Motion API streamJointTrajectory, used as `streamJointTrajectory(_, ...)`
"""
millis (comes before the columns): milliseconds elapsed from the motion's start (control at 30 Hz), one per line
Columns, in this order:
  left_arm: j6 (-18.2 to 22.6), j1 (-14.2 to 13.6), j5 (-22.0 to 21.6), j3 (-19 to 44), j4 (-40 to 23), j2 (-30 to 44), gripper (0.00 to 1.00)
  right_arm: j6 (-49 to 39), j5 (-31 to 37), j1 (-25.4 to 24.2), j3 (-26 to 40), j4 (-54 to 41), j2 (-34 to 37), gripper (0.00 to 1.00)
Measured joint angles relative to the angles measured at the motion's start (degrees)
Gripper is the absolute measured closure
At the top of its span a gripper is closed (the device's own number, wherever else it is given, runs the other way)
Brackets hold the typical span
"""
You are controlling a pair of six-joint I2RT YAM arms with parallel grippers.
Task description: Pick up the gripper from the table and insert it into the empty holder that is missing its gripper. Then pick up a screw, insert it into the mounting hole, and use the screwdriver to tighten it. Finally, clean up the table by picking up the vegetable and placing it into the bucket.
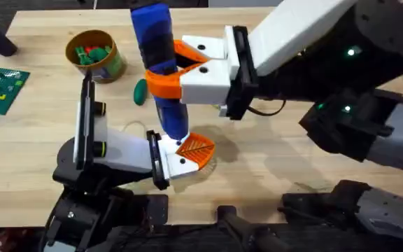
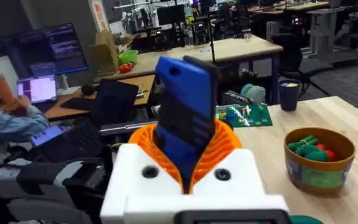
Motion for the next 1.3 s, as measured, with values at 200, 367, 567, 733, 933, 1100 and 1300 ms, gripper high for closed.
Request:
streamJointTrajectory(200, 0.0, 0.0, 0.0, 0.0, 0.0, 0.0, 0.984, 0.0, 0.0, 0.0, 0.0, 0.2, 0.1, 0.954)
streamJointTrajectory(367, 0.0, 0.0, 0.0, 0.0, 0.0, 0.0, 0.984, 0.5, 0.1, 0.0, 0.0, 0.5, 1.0, 0.954)
streamJointTrajectory(567, 0.0, 0.0, 0.0, 0.0, 0.0, 0.0, 0.984, 0.8, 0.0, 0.0, 0.0, 0.5, 1.0, 0.954)
streamJointTrajectory(733, 0.0, 0.0, 0.0, 0.0, 0.0, 0.0, 0.984, 0.8, 0.0, 0.0, 0.0, 0.4, 1.0, 0.954)
streamJointTrajectory(933, 0.0, 0.0, 0.0, 0.0, 0.0, 0.0, 0.984, 1.0, -0.2, 0.0, -0.3, 13.2, 1.4, 0.952)
streamJointTrajectory(1100, 0.0, 0.0, 0.0, 0.0, 0.0, 0.0, 0.983, 1.0, 0.3, 0.0, -0.3, 16.9, 1.4, 0.953)
streamJointTrajectory(1300, 0.0, 0.0, 0.0, 0.0, 0.0, 0.0, 0.984, 1.0, 0.7, 0.0, -0.3, 16.5, 1.4, 0.953)
